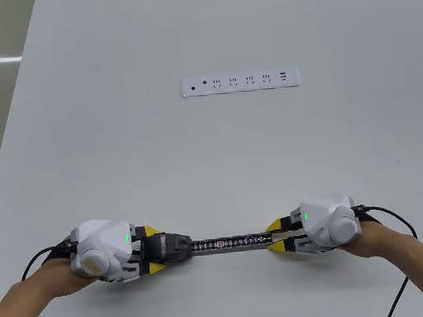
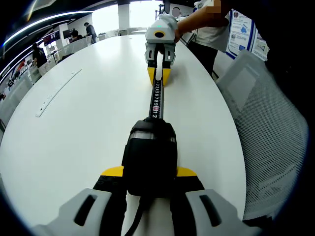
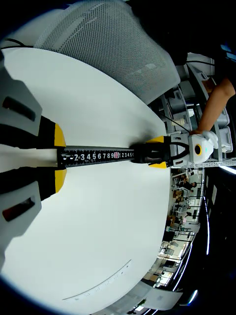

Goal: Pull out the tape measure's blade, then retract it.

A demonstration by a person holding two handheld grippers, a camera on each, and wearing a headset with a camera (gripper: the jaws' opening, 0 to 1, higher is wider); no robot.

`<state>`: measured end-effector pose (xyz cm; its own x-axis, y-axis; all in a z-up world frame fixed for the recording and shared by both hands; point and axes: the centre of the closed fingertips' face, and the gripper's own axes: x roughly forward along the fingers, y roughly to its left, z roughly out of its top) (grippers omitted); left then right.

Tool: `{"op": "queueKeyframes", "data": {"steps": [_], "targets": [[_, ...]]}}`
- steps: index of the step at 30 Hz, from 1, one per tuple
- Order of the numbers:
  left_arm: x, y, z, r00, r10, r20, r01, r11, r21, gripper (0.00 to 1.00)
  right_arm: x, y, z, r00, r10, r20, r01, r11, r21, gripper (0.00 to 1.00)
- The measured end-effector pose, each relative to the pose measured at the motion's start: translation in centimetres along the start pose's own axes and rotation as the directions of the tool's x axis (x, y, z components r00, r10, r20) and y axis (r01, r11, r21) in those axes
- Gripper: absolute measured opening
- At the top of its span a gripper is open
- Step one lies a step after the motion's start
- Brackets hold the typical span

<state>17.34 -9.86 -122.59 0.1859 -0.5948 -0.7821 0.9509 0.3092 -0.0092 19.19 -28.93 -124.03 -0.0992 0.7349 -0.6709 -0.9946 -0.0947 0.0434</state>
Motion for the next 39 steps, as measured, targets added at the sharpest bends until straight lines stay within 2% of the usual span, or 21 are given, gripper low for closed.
{"op": "queueKeyframes", "data": {"steps": [39], "targets": [[0.0, 0.0, 0.1, 1.0000, 0.003, -0.005, -0.003, 1.000, -0.004, 0.30, -1.4, -0.1, -1.3, 0.9999, -0.005, -0.014, 0.005, 1.000, 0.008, 0.10]]}}
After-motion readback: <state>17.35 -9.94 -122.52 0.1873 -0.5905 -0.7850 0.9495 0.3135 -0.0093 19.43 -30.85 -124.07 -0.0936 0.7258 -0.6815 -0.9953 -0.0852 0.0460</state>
